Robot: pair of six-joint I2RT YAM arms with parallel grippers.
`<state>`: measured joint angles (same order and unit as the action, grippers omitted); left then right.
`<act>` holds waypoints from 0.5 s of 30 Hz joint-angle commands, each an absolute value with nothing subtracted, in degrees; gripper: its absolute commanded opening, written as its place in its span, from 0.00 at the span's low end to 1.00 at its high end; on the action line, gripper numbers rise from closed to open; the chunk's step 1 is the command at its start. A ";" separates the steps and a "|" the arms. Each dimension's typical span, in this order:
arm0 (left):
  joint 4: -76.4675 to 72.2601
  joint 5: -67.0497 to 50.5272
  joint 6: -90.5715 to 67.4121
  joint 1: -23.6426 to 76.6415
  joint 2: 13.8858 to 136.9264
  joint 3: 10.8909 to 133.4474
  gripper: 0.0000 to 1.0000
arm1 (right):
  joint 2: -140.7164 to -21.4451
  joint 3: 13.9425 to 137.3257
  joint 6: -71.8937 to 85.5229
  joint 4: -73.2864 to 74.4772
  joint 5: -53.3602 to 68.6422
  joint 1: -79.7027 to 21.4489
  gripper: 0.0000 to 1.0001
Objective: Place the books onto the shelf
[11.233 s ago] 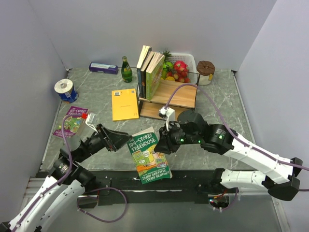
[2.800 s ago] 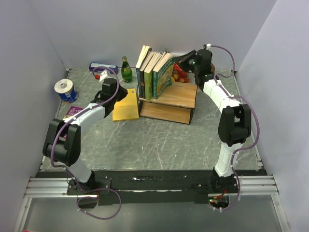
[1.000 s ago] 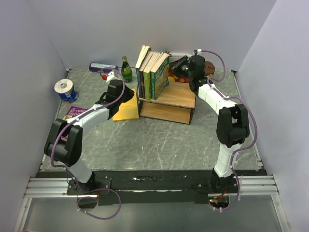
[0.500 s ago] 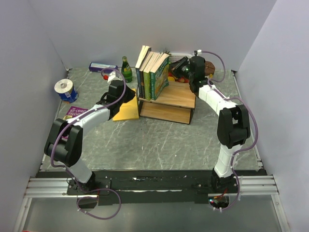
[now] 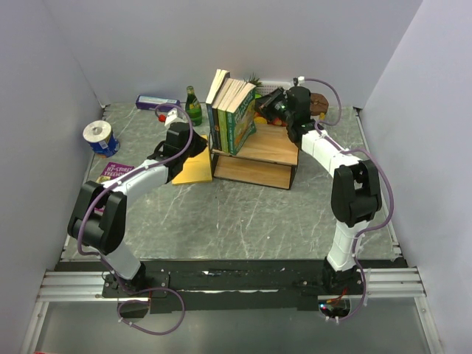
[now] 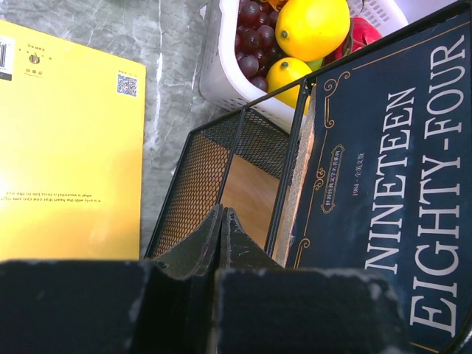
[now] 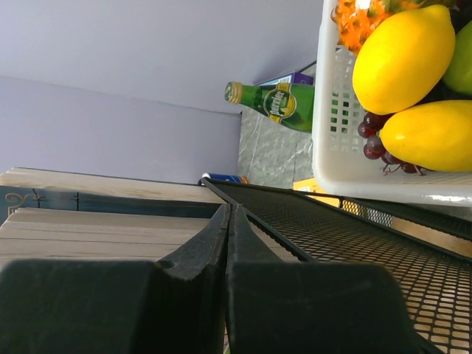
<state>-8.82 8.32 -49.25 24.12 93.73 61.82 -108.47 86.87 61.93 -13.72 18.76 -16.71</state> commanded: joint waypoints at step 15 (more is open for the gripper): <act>-8.53 12.21 -47.46 24.43 90.00 62.93 0.06 | -100.20 87.19 58.62 -10.90 17.23 -13.80 0.18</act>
<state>-8.27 9.89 -48.80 24.21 93.45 61.84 -105.32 86.87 60.66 -10.90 18.06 -15.35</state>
